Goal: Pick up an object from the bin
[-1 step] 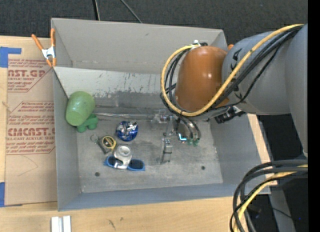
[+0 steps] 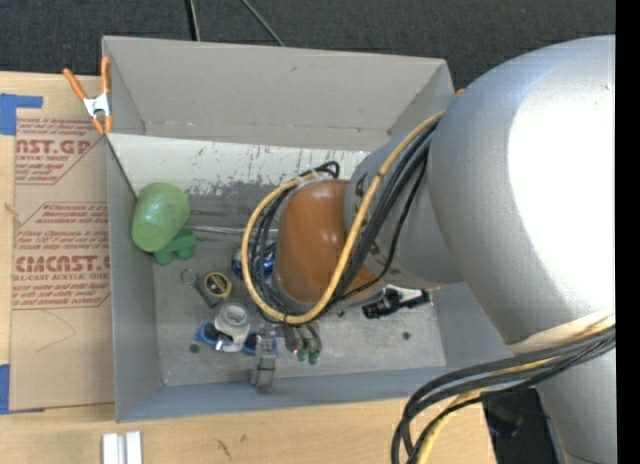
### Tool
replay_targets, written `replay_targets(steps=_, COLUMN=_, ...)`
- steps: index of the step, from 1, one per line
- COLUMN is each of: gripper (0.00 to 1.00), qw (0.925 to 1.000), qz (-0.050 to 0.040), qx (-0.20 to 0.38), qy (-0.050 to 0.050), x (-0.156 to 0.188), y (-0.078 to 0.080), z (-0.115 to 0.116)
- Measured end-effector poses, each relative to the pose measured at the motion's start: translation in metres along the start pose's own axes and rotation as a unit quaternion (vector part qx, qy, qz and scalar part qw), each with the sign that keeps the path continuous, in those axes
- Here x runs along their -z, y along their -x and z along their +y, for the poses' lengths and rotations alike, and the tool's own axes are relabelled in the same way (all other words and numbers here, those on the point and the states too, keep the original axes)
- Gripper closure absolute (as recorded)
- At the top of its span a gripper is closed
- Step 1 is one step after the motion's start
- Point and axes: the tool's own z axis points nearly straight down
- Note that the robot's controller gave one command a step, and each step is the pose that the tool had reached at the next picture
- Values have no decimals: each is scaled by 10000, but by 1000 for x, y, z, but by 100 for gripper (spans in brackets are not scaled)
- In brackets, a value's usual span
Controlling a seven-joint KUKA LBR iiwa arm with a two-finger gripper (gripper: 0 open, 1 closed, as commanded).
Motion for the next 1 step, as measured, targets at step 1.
replay_targets(steps=1, gripper=100, qw=10000, qz=-20, qx=-22, qy=-6, x=3, y=3, z=-3)
